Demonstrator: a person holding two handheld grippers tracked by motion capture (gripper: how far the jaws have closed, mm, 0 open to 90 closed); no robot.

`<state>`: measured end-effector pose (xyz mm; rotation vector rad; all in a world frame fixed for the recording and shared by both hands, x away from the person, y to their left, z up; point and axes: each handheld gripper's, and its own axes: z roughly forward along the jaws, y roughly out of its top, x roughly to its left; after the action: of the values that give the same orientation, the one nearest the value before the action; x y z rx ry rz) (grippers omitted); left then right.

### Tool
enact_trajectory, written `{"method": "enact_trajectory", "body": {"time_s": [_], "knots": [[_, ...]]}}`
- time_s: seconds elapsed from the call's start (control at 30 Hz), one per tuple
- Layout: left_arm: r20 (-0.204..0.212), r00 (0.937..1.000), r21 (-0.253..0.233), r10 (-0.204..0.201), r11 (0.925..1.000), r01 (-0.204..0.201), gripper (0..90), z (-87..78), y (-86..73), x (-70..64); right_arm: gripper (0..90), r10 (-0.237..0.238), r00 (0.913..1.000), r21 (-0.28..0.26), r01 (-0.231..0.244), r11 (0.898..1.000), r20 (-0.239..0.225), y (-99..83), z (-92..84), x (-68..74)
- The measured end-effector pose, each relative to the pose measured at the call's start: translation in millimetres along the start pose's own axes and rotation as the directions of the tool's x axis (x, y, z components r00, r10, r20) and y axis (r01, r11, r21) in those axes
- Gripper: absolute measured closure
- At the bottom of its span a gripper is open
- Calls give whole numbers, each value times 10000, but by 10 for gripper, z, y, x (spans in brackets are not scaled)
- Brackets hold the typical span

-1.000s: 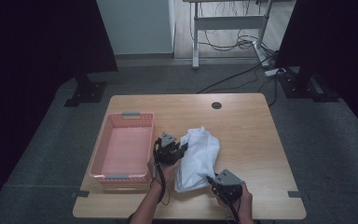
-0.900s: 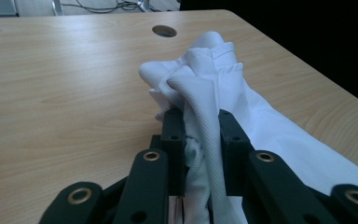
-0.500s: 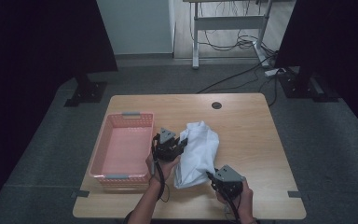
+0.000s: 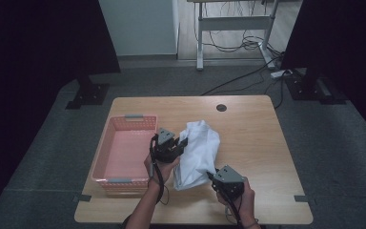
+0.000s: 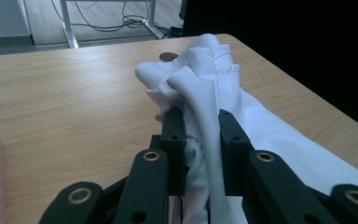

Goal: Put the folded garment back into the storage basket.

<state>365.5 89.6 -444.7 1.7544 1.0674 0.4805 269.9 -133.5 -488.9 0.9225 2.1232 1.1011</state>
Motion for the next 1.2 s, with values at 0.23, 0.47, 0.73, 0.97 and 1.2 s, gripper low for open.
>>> {"method": "enact_trajectory", "body": {"time_s": [0.23,0.47,0.73,0.97,1.2], "knots": [[-88,9999,-92,84,9999,-85,753,-57,57,43,745,-48,10000,-100,48,9999,2,92,30,26],[-118,9999,-157,113,9998,-115,754,-113,94,98,745,-63,10000,-209,64,9998,16,164,46,57],[-237,9996,-244,135,9996,-140,754,-192,127,181,745,-154,9999,-282,152,9995,-68,262,91,113],[-330,9988,-197,371,9991,-377,754,-261,176,240,744,-254,9996,-305,249,9992,-158,356,130,164],[-433,9981,-291,448,9985,-461,754,-326,227,297,745,-357,9992,-318,350,9989,-200,468,181,230]]}}
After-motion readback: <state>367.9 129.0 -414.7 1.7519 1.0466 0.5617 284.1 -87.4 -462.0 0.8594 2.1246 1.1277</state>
